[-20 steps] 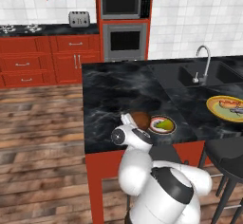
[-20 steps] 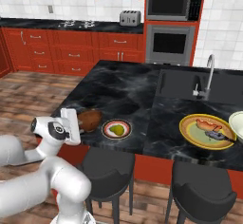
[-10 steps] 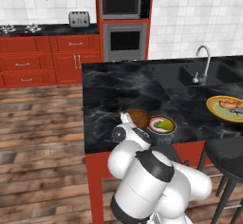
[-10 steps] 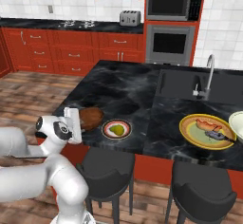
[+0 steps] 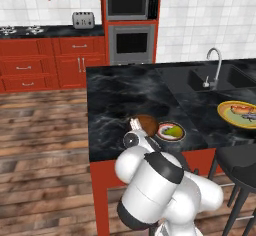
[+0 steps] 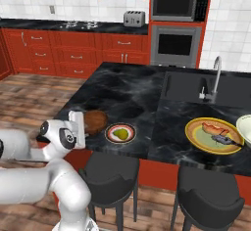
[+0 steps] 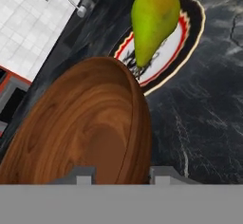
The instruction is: Take the smaller bowl and place it next to the appetizer plate on the dining counter , and place the larger bowl next to the plate with cooked food.
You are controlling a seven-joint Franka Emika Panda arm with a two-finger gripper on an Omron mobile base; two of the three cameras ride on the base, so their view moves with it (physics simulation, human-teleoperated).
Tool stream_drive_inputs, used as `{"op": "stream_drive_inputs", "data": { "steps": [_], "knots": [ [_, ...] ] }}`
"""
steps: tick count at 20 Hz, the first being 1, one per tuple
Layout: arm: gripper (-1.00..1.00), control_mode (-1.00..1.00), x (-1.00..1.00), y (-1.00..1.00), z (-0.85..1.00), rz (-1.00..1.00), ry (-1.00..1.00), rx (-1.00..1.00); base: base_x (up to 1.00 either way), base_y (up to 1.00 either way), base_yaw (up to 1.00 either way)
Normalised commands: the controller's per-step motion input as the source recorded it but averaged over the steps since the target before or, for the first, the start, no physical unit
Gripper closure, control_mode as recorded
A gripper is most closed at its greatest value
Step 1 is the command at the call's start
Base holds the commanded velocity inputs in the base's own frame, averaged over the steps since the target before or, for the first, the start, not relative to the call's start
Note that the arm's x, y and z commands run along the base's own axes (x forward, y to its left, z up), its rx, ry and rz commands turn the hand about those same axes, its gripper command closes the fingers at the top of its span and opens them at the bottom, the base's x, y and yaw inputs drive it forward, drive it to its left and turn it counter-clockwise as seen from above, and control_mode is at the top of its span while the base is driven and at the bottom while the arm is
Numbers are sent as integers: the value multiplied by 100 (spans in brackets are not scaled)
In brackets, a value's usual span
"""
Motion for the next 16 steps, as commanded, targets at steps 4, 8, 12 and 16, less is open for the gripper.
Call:
{"op": "stream_drive_inputs", "data": {
  "steps": [4,8,12,16],
  "knots": [
    [-100,-100,-3,0,0,0,0,8,0,0,0],
    [-100,-100,-18,0,25,0,-5,8,0,0,0],
    [-100,-100,-39,0,81,0,-18,10,0,0,0],
    [-100,-100,-63,0,100,0,-22,12,0,0,0]
  ]
}}
